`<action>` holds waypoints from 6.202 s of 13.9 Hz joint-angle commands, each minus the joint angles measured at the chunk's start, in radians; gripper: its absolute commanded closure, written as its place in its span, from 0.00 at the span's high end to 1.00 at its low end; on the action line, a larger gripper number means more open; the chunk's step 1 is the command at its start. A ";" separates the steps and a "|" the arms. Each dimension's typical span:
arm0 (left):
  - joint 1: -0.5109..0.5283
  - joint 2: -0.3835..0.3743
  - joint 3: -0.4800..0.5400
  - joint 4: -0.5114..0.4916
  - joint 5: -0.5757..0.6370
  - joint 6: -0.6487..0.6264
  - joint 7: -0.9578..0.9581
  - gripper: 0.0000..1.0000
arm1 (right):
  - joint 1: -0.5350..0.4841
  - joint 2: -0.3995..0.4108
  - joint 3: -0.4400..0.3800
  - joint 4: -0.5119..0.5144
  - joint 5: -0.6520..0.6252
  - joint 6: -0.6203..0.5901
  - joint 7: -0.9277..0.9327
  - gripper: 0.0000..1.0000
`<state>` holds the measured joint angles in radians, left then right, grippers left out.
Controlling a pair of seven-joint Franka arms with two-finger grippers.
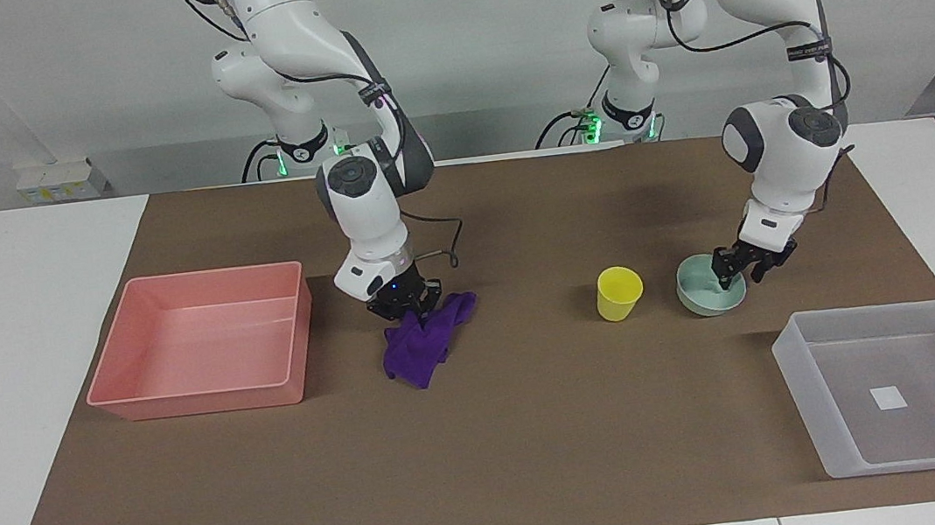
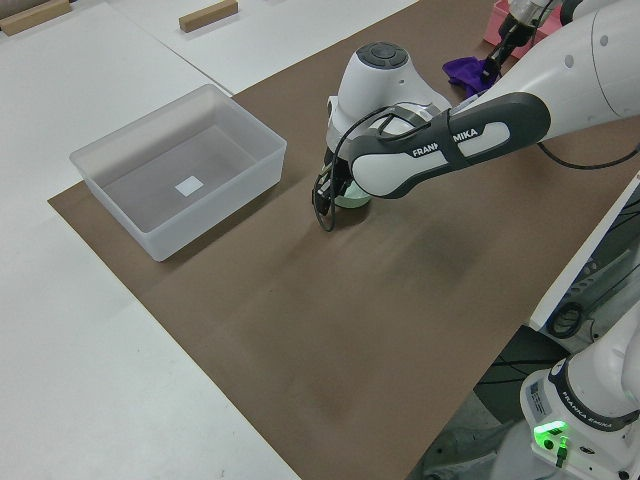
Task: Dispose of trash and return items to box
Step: 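Grasp the green bowl with the left gripper while the right gripper grasps the cloth, then place the bowl in the clear box while the right gripper drops the cloth, then reach the left gripper to the yellow cup and grasp its rim, then carry the yellow cup with the left gripper into the clear box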
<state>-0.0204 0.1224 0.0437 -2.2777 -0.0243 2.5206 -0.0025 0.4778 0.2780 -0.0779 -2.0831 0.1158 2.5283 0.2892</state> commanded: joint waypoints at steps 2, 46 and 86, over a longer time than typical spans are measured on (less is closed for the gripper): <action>0.010 -0.032 -0.007 0.021 0.009 -0.002 -0.011 0.00 | -0.004 -0.060 0.004 0.012 0.015 -0.069 0.095 0.00; 0.117 0.265 0.001 0.701 0.017 -0.241 -0.159 1.00 | -0.513 -0.249 0.009 -0.035 -0.104 -0.259 -0.256 1.00; -0.009 0.023 0.001 0.455 0.006 -0.308 -0.010 0.00 | -0.447 -0.384 0.012 0.460 -0.140 -1.020 -0.179 1.00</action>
<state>-0.0803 0.0938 0.0543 -1.9182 -0.0236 2.2736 -0.0544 0.0369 -0.0747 -0.0749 -1.5885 -0.0048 1.5037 0.1267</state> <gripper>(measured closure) 0.974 0.000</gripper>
